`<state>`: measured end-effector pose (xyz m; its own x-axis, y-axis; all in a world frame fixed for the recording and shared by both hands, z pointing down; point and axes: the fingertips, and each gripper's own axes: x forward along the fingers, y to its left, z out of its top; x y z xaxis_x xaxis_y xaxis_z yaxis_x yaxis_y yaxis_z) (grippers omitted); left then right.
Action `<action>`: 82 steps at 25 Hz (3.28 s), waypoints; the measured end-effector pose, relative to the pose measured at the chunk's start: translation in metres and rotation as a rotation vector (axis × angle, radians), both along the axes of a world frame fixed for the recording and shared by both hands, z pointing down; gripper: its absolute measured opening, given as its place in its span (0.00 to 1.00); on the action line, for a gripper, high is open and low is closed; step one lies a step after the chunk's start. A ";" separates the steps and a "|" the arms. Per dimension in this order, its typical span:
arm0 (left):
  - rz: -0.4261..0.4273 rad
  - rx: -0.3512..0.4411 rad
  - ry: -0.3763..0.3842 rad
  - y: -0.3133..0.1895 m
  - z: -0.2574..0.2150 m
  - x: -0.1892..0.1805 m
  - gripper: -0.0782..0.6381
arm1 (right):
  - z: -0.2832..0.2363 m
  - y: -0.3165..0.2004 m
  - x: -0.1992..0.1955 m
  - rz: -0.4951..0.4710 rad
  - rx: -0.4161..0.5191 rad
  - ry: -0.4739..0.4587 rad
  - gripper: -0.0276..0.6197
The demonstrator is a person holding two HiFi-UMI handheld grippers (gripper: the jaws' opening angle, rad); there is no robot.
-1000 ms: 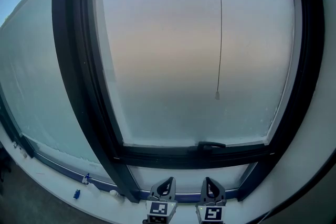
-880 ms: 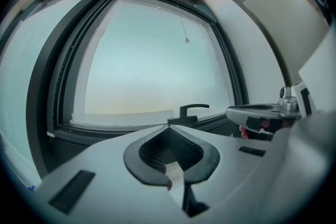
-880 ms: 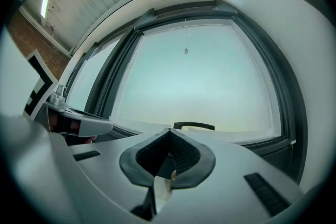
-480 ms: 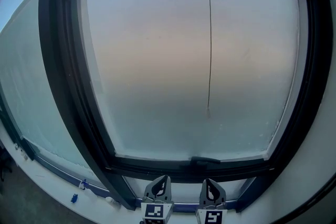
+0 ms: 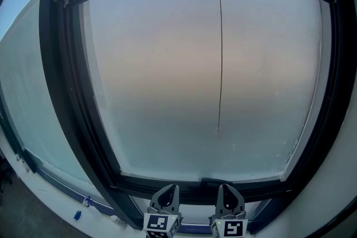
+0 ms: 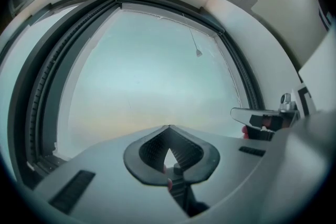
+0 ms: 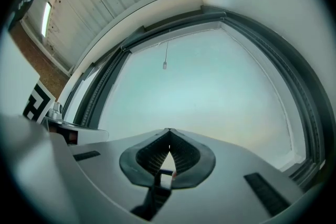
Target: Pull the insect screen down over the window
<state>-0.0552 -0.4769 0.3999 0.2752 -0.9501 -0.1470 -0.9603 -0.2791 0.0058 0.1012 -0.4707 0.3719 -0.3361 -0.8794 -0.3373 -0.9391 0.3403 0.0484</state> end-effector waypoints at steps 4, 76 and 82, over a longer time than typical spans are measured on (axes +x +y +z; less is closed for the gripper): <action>0.003 0.039 -0.011 -0.018 -0.025 -0.008 0.10 | -0.026 -0.009 -0.002 0.025 0.065 0.004 0.05; -0.459 0.800 -0.799 -0.004 -0.561 -0.042 0.23 | -0.538 -0.019 -0.036 0.584 0.747 0.983 0.17; -0.566 0.769 -0.987 -0.017 -0.572 -0.037 0.33 | -0.544 -0.032 -0.030 0.697 0.727 1.165 0.22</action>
<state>-0.0919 -0.4940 -0.1719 0.1771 -0.7356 -0.6539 -0.4581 0.5264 -0.7162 0.0708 -0.5031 -0.1725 -0.3144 -0.7359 -0.5996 -0.2215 -0.5574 0.8002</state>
